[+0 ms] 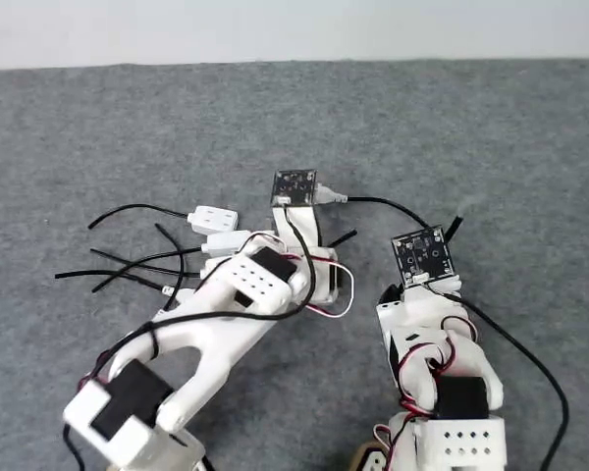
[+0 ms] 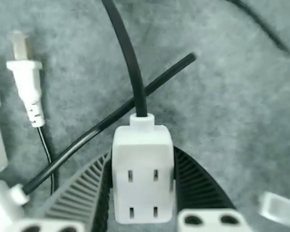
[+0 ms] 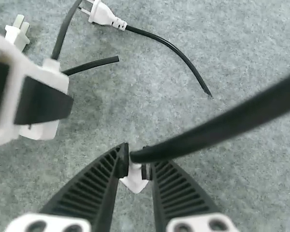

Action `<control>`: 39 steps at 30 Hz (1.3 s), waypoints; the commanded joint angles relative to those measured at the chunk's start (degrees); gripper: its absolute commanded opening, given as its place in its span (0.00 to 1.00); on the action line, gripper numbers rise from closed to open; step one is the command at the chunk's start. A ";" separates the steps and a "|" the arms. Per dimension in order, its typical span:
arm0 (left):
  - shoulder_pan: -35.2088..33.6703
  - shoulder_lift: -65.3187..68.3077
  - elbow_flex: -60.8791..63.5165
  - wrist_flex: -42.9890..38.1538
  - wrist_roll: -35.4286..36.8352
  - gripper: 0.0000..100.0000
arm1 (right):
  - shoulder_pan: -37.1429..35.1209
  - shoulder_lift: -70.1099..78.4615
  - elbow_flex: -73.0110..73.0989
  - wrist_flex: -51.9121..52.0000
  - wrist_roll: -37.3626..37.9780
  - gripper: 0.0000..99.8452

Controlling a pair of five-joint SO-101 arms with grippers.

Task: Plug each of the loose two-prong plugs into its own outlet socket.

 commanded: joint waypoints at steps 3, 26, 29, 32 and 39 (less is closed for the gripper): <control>-0.44 10.20 -8.66 0.44 1.05 0.01 | 0.31 -0.75 -0.44 -1.10 -0.62 0.01; 0.26 -3.34 -4.26 15.38 -1.76 0.41 | 0.31 -0.75 -0.44 -1.10 -0.26 0.01; -0.26 -8.62 0.92 15.38 -7.74 0.31 | 0.31 -0.75 -0.35 -1.10 -0.26 0.01; -3.34 -14.51 6.20 13.36 -14.68 0.12 | -1.63 -0.75 -0.44 -2.24 -0.53 0.01; -15.21 -24.18 21.23 5.19 -29.63 0.05 | -14.55 -0.75 -0.88 -3.91 1.41 0.01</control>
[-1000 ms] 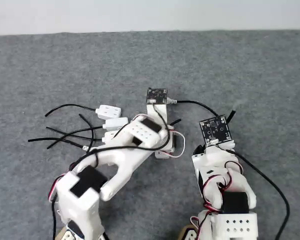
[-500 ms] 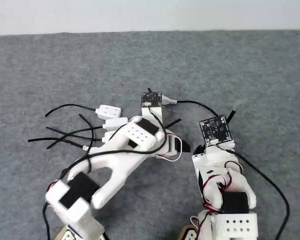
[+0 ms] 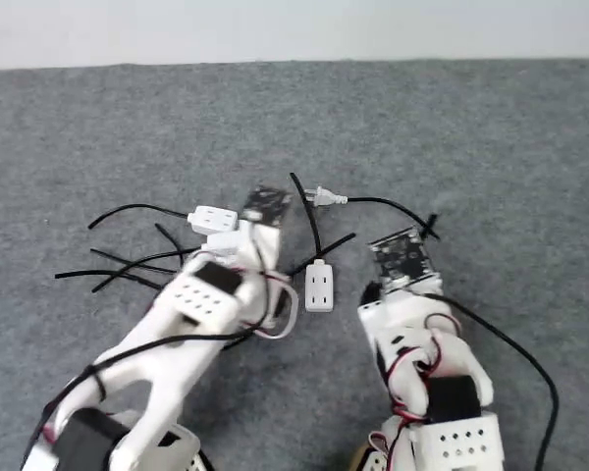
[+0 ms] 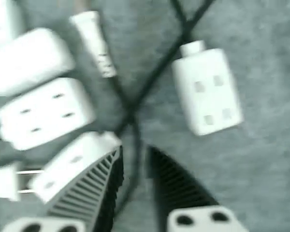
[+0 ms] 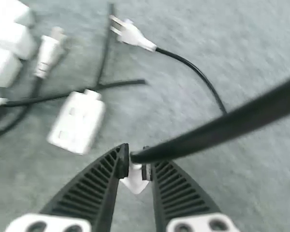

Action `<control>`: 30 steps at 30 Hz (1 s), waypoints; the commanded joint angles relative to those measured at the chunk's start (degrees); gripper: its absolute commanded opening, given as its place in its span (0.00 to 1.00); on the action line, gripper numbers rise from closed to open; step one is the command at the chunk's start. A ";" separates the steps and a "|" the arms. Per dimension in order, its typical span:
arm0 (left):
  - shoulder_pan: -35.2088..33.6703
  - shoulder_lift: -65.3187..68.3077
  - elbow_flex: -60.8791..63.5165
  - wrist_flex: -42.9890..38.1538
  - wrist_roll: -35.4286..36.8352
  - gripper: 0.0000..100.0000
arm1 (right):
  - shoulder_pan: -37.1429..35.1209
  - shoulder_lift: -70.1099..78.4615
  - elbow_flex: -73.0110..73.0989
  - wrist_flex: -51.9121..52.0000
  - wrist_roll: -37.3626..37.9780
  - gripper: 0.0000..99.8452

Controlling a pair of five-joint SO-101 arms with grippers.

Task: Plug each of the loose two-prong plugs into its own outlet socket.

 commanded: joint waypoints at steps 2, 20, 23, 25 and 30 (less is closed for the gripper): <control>-9.32 -5.19 5.93 -3.34 -7.12 0.05 | -8.92 -0.75 -0.97 -2.33 3.60 0.01; -18.20 -5.71 7.16 -3.78 -18.46 0.05 | -16.04 6.99 4.22 -24.66 15.30 0.01; -18.11 -5.71 7.16 -3.87 -18.46 0.05 | -16.13 11.56 4.31 -28.79 16.97 0.01; -18.11 -5.71 7.16 -3.87 -18.46 0.05 | -16.13 14.29 4.40 -31.96 17.41 0.01; -18.11 -5.71 7.16 -3.87 -18.46 0.05 | -16.04 21.32 4.40 -37.23 17.76 0.01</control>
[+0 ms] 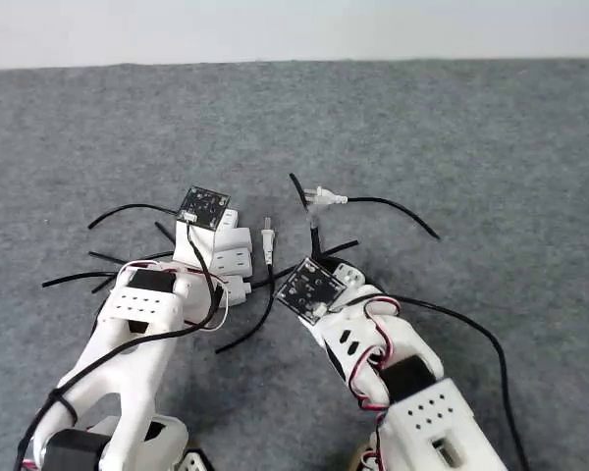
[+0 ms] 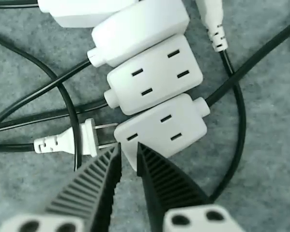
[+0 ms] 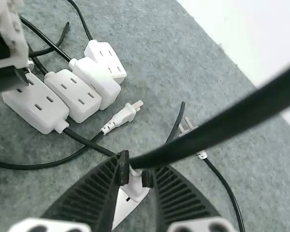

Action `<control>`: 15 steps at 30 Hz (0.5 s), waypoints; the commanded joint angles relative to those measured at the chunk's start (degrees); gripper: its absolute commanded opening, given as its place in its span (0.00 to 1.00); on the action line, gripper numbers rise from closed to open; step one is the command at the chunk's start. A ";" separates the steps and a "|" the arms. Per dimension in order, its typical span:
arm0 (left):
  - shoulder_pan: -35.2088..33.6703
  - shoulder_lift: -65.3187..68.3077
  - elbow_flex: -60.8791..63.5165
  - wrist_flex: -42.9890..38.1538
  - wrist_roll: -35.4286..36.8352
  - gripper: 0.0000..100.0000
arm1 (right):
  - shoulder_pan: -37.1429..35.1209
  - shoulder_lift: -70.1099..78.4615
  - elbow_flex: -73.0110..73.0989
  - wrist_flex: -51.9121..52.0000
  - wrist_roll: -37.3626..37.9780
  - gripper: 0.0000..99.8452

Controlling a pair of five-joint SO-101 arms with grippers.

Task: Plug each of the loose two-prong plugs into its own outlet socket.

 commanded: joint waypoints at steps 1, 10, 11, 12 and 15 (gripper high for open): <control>-0.26 -0.88 -0.13 -1.23 -0.88 0.05 | -0.31 4.53 -0.62 -3.82 0.53 0.01; -0.26 -0.79 0.04 -2.46 -0.88 0.05 | 3.65 5.49 -0.62 -4.97 -9.23 0.01; -0.26 -0.79 0.04 -2.46 -0.88 0.05 | 3.74 5.67 -0.62 -4.97 -9.58 0.01; -0.26 -0.79 0.04 -2.46 -0.88 0.05 | 3.65 5.67 -0.26 -4.97 -10.20 0.01; -0.26 -0.79 0.13 -2.46 -0.88 0.05 | 3.30 5.76 -0.09 -4.97 -10.99 0.01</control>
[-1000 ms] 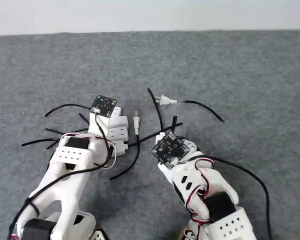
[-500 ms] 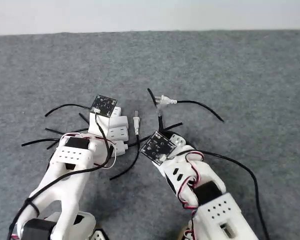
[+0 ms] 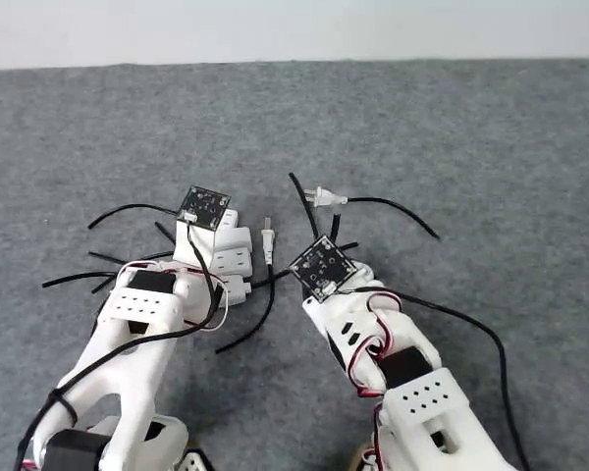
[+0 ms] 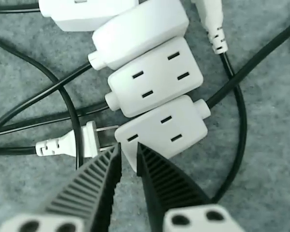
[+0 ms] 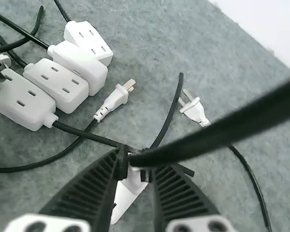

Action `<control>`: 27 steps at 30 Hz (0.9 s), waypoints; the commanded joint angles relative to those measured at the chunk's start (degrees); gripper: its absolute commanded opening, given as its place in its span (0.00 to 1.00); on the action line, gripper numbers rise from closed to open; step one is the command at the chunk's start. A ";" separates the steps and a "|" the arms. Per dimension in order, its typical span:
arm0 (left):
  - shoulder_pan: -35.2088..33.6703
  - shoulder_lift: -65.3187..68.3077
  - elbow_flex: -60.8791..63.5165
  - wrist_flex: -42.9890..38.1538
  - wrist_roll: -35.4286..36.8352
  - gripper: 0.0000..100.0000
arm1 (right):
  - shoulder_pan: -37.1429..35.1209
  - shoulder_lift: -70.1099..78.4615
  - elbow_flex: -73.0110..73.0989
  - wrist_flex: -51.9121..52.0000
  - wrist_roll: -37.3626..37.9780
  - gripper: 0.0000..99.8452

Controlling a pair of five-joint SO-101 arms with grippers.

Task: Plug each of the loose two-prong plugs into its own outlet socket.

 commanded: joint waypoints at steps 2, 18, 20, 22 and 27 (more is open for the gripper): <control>-0.26 -0.79 -0.22 -1.41 -0.44 0.05 | 0.31 -0.66 -0.35 -0.75 -1.05 0.01; -0.26 -0.79 -0.22 -1.41 -0.44 0.05 | 0.22 -0.66 1.49 -3.74 -3.08 0.01; -0.26 -0.79 -0.22 -1.41 -0.44 0.05 | 0.22 -0.57 2.46 -3.74 -2.37 0.01; -0.26 -0.79 -0.13 -1.41 -0.44 0.05 | 0.22 0.04 3.08 -2.77 -0.53 0.01; -0.26 -0.79 -0.13 -1.41 -0.44 0.05 | 0.66 7.25 -1.58 2.51 0.09 0.01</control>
